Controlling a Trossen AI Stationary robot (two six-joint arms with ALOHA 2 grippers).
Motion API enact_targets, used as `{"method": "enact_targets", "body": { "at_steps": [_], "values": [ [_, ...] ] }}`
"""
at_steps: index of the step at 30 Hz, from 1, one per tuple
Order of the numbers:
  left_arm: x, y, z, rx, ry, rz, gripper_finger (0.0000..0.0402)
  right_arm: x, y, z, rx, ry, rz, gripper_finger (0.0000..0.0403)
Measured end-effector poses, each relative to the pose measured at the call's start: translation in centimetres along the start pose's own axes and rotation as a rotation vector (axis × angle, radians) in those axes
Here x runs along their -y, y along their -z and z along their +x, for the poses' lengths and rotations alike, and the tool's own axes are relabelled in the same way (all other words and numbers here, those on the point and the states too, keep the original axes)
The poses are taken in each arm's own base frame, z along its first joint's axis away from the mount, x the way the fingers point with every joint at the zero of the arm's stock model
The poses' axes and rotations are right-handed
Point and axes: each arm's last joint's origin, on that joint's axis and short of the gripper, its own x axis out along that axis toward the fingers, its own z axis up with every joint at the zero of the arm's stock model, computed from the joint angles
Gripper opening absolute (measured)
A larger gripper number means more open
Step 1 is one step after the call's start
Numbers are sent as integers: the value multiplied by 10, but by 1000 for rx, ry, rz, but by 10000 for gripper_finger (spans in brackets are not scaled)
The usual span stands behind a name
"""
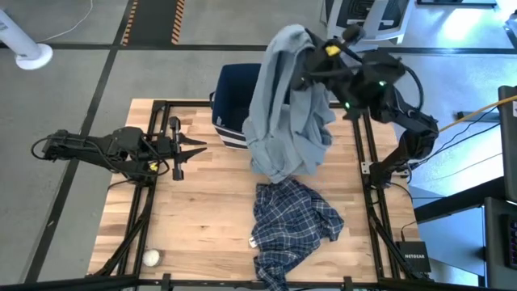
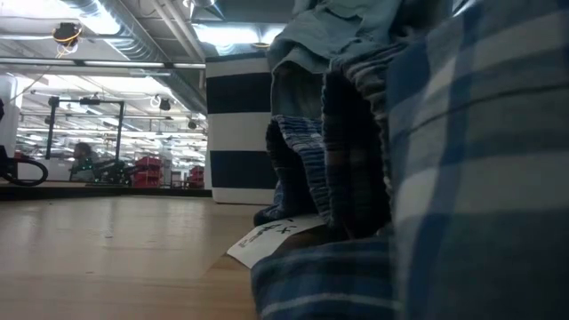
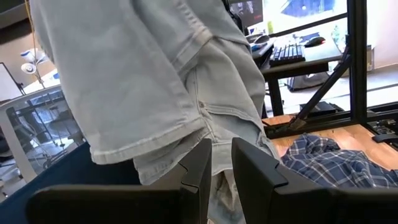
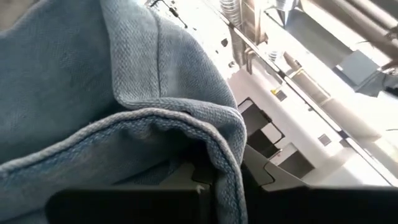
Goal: Sort clothes
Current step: Put the blue jeans into the blue bin
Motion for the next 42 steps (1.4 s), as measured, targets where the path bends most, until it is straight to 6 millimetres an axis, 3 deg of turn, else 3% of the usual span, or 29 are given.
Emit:
{"method": "enact_targets", "body": {
  "at_steps": [5,13,20,25,33,37,42],
  "values": [
    [0,0,0,0,0,13,59,-14,20,27,-79,-59,-10,33],
    [0,0,0,-1,0,14,59,-69,65,73,-319,-283,-35,38],
    [0,0,0,-2,0,17,59,-123,88,102,-460,-399,-43,81],
    [0,1,0,-5,2,19,59,-148,94,112,-494,-431,-76,119],
    [1,3,0,-33,11,19,59,-141,89,103,-473,-518,-49,191],
    [1,3,0,-34,10,18,59,-117,70,85,-425,-533,-64,211],
    [1,3,0,-32,10,17,59,-106,48,52,-330,-557,-77,215]
  ]
}}
